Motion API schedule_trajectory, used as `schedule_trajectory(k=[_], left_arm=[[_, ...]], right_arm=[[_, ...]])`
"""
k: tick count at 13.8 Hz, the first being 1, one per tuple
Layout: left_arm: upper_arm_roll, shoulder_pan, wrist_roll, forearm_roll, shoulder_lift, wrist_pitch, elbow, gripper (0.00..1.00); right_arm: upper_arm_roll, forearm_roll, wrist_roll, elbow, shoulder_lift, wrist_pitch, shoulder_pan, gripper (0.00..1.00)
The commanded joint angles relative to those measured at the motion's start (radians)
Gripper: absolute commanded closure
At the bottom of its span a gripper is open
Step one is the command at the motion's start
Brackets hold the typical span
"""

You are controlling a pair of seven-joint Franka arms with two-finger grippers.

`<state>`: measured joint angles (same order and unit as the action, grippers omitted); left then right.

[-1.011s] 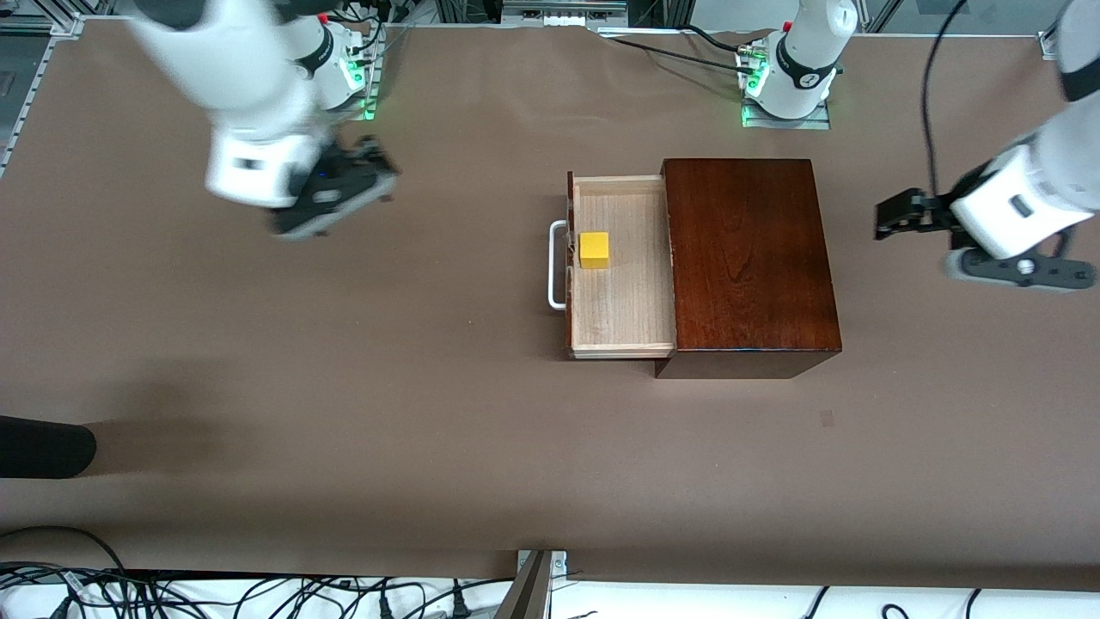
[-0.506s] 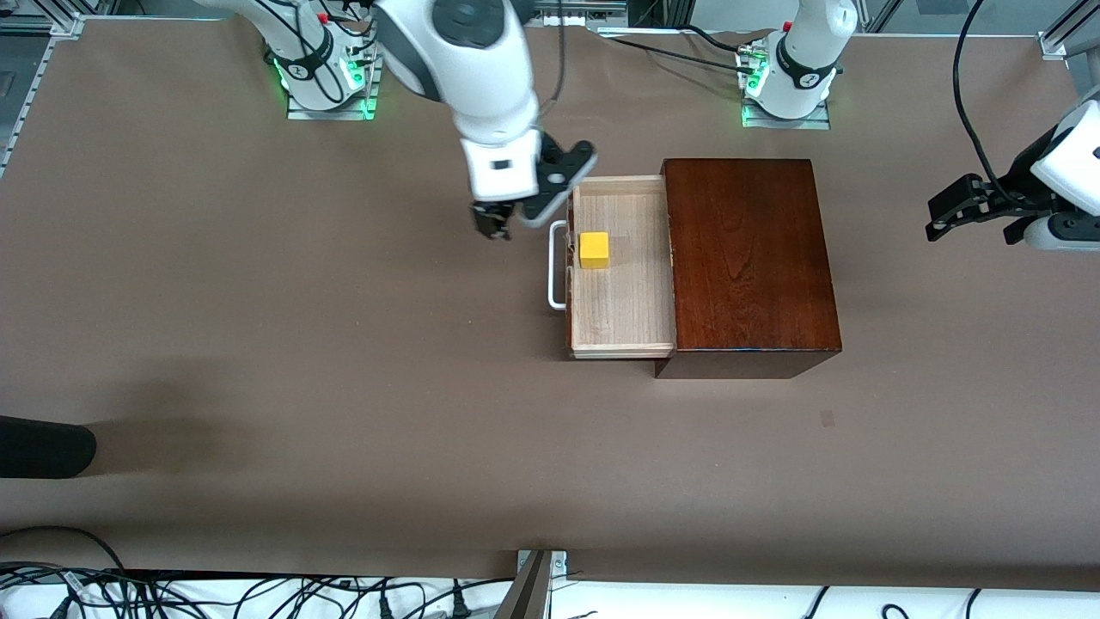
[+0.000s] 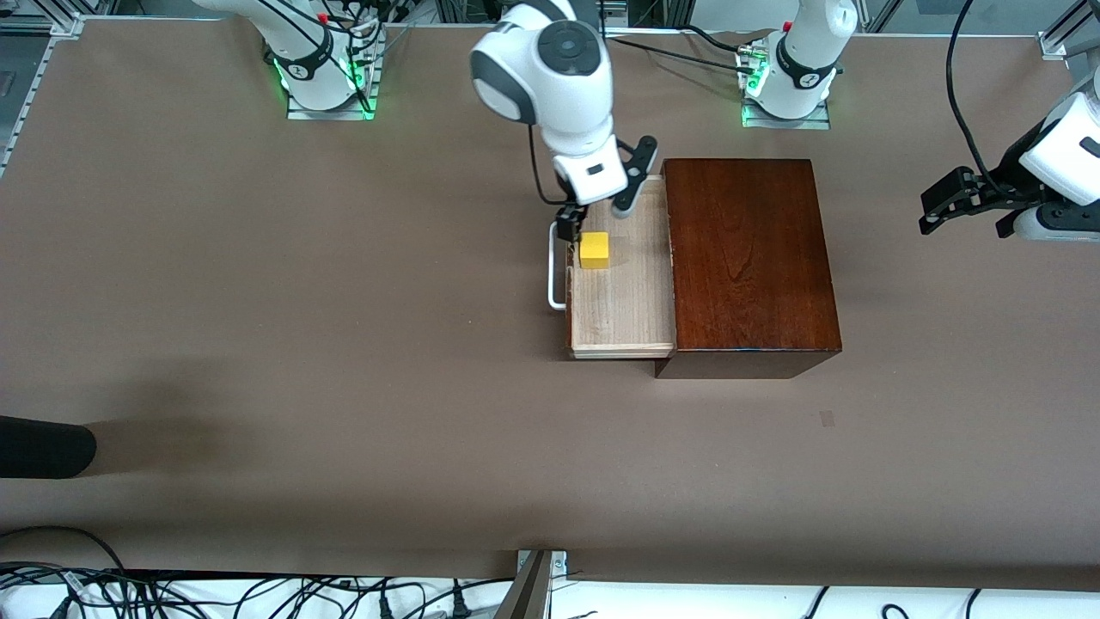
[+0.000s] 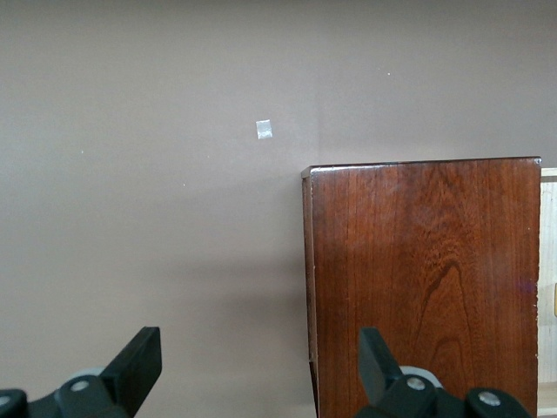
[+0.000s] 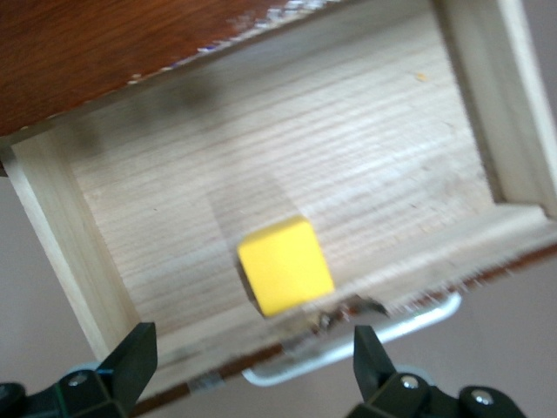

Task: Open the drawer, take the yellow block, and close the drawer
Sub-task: 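Lower the right gripper into the drawer and grasp the yellow cube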

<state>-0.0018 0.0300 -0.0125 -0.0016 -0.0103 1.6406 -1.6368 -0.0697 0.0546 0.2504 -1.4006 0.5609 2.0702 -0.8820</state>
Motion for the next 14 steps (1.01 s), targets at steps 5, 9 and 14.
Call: schedule_trajectory(k=[5,9,14], left_arm=[[-0.003,-0.005,0.144,0.012,-0.074,-0.108,-0.02,0.0],[0.006,-0.035,0.143,0.012,-0.08,-0.119,-0.02,0.0],[0.008,-0.035,0.155,0.012,-0.082,-0.122,-0.015,0.0]], right_arm=[[0.011,0.033,0.157,0.086,0.111,0.037,-0.04,0.0],[0.013,0.066,0.213,0.095,0.114,0.021,-0.038,0.0],[0.021,0.07,0.29,0.098,0.137,0.024,-0.031,0.0]])
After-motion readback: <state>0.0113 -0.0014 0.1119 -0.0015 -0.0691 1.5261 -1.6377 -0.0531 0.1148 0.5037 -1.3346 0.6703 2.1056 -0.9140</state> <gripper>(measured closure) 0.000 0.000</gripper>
